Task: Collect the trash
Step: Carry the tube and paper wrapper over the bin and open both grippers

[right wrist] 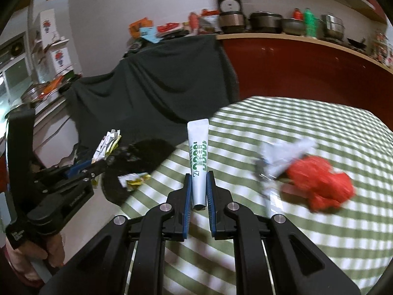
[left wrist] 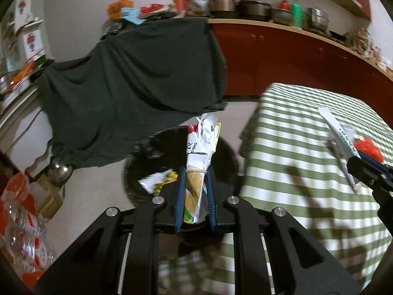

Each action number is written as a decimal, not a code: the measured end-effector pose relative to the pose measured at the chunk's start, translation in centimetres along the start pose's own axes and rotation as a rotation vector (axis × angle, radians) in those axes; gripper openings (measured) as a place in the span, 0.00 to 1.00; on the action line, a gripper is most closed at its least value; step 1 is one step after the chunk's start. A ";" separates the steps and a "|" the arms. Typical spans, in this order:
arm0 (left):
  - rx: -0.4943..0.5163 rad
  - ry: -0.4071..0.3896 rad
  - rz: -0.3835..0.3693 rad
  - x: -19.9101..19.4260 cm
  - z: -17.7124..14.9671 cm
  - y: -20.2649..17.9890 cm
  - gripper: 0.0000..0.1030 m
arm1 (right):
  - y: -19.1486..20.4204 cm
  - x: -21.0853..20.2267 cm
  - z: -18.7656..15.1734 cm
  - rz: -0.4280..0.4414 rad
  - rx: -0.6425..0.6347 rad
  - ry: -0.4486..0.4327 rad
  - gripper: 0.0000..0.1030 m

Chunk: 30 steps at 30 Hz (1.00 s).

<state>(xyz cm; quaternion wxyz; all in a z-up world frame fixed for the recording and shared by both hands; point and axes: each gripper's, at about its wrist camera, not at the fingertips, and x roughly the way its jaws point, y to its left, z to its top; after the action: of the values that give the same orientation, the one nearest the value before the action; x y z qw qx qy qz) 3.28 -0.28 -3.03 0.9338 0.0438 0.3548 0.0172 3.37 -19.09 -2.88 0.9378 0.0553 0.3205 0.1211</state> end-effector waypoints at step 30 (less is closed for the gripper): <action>-0.139 0.006 0.115 7.4 1.2 8.4 0.49 | 8.4 12.0 3.2 0.092 -0.047 0.127 0.28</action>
<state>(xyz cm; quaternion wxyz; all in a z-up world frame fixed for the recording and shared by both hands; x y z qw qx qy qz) 9.59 8.46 -6.29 0.9309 -0.0010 0.3526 0.0955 12.86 -7.88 -5.88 0.9102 0.0403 0.3733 0.1750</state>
